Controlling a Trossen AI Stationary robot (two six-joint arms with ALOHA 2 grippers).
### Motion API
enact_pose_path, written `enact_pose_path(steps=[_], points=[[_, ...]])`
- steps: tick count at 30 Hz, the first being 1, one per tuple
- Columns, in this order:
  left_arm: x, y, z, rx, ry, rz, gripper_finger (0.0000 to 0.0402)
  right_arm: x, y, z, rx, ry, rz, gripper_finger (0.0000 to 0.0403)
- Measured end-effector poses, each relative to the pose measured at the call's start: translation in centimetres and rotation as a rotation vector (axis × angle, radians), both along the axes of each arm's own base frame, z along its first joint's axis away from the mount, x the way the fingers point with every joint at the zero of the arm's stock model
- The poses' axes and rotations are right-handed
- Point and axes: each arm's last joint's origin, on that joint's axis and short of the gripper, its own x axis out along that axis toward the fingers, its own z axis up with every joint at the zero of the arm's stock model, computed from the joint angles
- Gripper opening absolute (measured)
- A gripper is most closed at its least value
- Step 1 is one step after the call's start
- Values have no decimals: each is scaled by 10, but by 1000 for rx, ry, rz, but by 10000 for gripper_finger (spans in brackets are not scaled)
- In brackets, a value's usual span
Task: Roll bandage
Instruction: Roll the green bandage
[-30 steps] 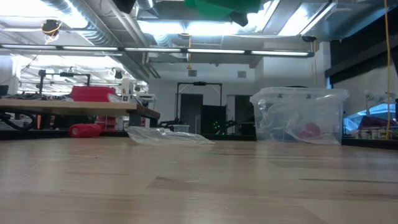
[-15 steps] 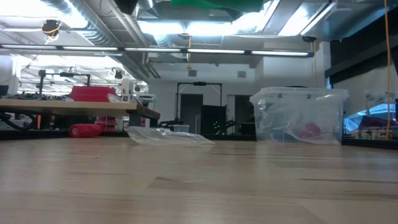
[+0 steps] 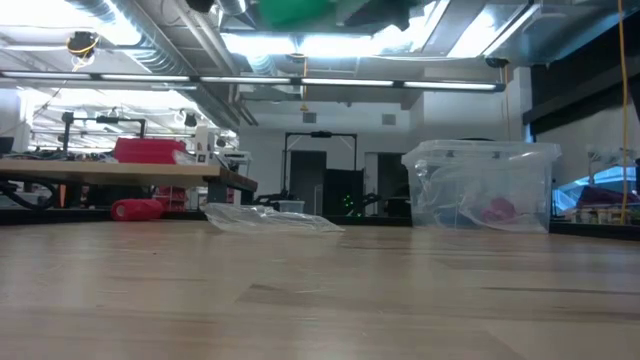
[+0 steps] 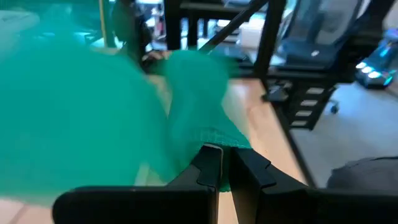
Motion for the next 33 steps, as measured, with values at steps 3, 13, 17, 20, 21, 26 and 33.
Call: enact_pose_path(steps=[3, 13, 17, 20, 21, 26, 33], points=[[1, -2, 4, -34, -29, -39, 13, -5, -2, 7, -8, -30, -56, 282], [4, -2, 14, -301, -77, -107, 13, -60, 8, 44, -78, -90, -23, 282], [3, -1, 28, -328, -182, -126, 13, -79, 34, 51, -135, -69, 86, 282], [-2, 2, 48, -328, -253, -137, 13, -89, 60, 52, -209, -34, 146, 282], [-5, 4, 54, -327, -272, -139, 13, -91, 70, 51, -237, -25, 165, 282], [-21, 16, 84, -307, -361, -145, 13, -93, 114, 37, -357, -17, 246, 282], [-34, 31, 105, -212, -447, -81, 13, -73, 151, -37, -332, -42, 248, 282]])
